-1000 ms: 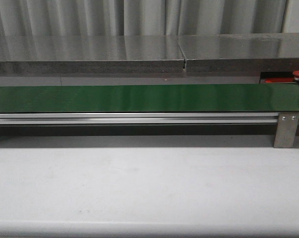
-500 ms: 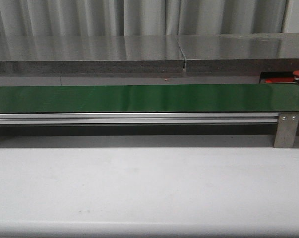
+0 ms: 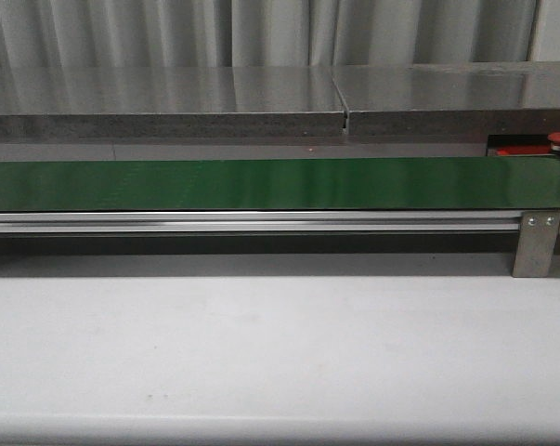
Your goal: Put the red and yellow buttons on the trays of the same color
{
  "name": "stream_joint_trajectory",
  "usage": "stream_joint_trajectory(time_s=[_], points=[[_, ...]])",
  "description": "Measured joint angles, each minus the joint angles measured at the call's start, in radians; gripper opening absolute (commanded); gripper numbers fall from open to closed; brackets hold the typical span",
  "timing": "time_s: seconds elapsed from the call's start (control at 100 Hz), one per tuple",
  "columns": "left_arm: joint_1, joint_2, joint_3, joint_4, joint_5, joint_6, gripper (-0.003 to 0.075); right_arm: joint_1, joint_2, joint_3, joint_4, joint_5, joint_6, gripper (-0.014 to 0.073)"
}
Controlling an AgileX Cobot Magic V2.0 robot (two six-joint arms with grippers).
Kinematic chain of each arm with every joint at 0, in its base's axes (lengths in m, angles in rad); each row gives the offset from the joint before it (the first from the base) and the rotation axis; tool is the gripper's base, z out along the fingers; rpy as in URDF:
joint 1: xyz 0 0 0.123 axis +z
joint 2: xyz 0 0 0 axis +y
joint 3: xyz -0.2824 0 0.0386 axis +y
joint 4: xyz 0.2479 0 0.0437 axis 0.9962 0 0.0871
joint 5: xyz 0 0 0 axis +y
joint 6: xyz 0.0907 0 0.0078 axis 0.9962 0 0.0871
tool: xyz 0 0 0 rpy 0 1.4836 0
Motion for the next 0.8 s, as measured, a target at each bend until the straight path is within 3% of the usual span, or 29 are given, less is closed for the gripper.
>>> stream_joint_trajectory(time_s=[0.22,0.48,0.8], points=[[0.117,0.078,-0.153,0.004,0.026,-0.019,0.0662,0.000,0.000,0.000,0.000,0.000,0.000,-0.0067],[0.325,0.378,-0.436,-0.038,0.091,-0.025,0.0661,0.000,0.000,0.000,0.000,0.000,0.000,-0.0067],[0.404,0.818,-0.757,-0.041,0.123,-0.025,0.0661,0.000,0.000,0.000,0.000,0.000,0.000,-0.0067]])
